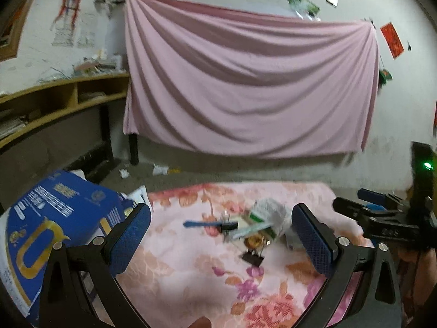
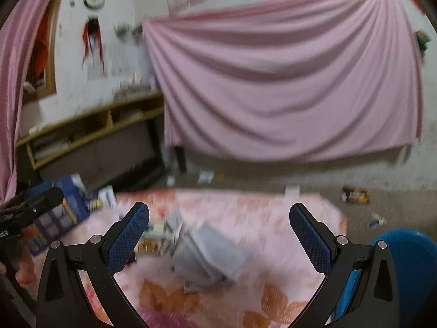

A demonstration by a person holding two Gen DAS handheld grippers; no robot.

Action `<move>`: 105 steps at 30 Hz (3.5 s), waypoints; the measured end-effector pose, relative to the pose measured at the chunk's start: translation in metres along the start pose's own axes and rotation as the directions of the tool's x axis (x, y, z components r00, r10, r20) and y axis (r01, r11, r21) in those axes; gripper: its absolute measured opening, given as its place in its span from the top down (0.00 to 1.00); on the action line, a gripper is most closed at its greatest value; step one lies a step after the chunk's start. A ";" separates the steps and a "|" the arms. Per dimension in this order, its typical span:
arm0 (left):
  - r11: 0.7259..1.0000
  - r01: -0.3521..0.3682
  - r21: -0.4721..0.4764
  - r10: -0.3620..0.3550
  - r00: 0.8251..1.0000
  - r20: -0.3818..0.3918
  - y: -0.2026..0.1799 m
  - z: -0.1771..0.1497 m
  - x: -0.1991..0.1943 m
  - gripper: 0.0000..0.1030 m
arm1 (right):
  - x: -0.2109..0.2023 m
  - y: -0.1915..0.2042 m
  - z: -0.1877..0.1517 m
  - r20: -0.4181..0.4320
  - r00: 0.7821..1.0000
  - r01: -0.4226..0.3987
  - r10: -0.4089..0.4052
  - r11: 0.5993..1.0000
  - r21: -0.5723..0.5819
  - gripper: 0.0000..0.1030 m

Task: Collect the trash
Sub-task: 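Move both tools back over the bed toward the grey masks and clip, then grasp the black binder clip with the left gripper while the right grasps the grey masks, then carry the clip and masks over the blue bucket and open both grippers to drop them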

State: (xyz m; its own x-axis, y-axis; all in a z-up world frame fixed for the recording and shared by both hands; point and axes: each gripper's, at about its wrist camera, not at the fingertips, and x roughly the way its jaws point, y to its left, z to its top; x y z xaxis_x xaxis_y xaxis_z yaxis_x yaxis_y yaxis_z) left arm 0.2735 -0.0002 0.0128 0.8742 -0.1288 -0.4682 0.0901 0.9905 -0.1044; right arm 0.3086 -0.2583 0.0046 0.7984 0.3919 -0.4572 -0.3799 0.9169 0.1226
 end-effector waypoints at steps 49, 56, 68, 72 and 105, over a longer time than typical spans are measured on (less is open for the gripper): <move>0.976 0.201 0.080 -0.143 0.877 -0.458 -0.036 -0.041 0.105 0.78 | 0.067 -0.017 -0.025 -0.361 0.930 -0.047 0.068 0.997 0.068 0.93; 0.986 0.163 -0.013 -0.155 0.901 -0.406 -0.033 -0.049 0.078 0.78 | 0.049 -0.014 -0.024 -0.306 0.949 -0.064 0.082 0.996 0.069 0.93; 0.983 0.186 -0.003 -0.180 0.945 -0.275 -0.067 -0.031 0.038 0.78 | 0.001 -0.017 -0.025 -0.179 0.979 -0.087 0.098 0.994 0.066 0.93; 0.979 0.201 0.018 -0.194 0.963 -0.185 -0.090 -0.017 0.027 0.78 | -0.025 -0.027 -0.024 -0.059 0.993 -0.096 0.101 0.992 0.082 0.93; 0.853 0.460 0.248 -0.492 0.867 0.082 -0.285 0.041 0.009 0.78 | -0.191 -0.145 -0.039 0.372 0.831 0.309 -0.413 0.899 0.309 0.92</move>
State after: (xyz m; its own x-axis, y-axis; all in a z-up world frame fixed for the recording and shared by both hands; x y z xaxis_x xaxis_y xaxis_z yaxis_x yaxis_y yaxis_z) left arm 0.2754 -0.2821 0.0744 0.7528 -0.5945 -0.2826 0.5972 0.7974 -0.0866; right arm 0.1929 -0.4689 0.0404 0.9944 -0.0251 -0.1026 0.0494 0.9693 0.2410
